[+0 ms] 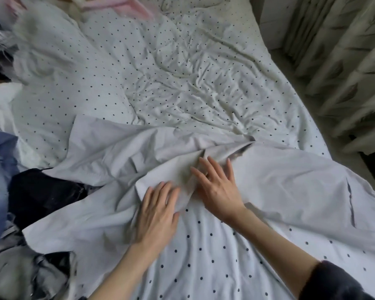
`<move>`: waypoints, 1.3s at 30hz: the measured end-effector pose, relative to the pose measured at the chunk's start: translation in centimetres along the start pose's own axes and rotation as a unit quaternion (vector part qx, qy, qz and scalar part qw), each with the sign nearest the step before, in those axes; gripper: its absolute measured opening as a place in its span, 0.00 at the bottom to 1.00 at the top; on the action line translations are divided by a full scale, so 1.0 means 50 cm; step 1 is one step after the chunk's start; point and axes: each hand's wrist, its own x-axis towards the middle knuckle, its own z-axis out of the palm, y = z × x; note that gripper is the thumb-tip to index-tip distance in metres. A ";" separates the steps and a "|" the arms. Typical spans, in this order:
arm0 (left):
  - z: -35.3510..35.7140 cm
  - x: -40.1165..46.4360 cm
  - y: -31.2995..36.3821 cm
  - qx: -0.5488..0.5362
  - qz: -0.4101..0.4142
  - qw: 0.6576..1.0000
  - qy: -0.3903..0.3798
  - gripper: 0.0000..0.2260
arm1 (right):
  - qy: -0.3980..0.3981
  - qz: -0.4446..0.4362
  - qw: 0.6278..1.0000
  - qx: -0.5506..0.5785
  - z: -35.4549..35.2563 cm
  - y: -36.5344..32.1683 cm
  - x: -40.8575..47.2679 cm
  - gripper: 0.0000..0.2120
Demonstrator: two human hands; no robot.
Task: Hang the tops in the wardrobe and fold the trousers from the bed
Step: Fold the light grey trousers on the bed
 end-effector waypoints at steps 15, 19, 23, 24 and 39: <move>-0.047 -0.137 -0.257 -0.090 -0.038 0.986 0.138 0.08 | 0.080 -0.161 0.978 -0.101 0.030 -0.208 0.065 0.11; -0.015 -0.192 -0.259 -0.057 -0.018 0.977 0.205 0.07 | 0.052 -0.238 0.962 -0.126 0.034 -0.257 0.086 0.16; 0.019 -0.232 -0.254 -0.069 0.006 0.981 0.181 0.08 | 0.024 -0.215 0.972 -0.090 0.032 -0.295 0.109 0.18; 0.022 -0.238 -0.256 -0.068 -0.006 0.986 0.152 0.13 | 0.013 -0.199 0.977 -0.075 0.030 -0.302 0.118 0.20; -0.170 -0.130 -0.406 -0.095 -0.170 0.971 0.141 0.02 | -0.061 -0.046 0.997 -0.025 -0.037 -0.316 0.232 0.24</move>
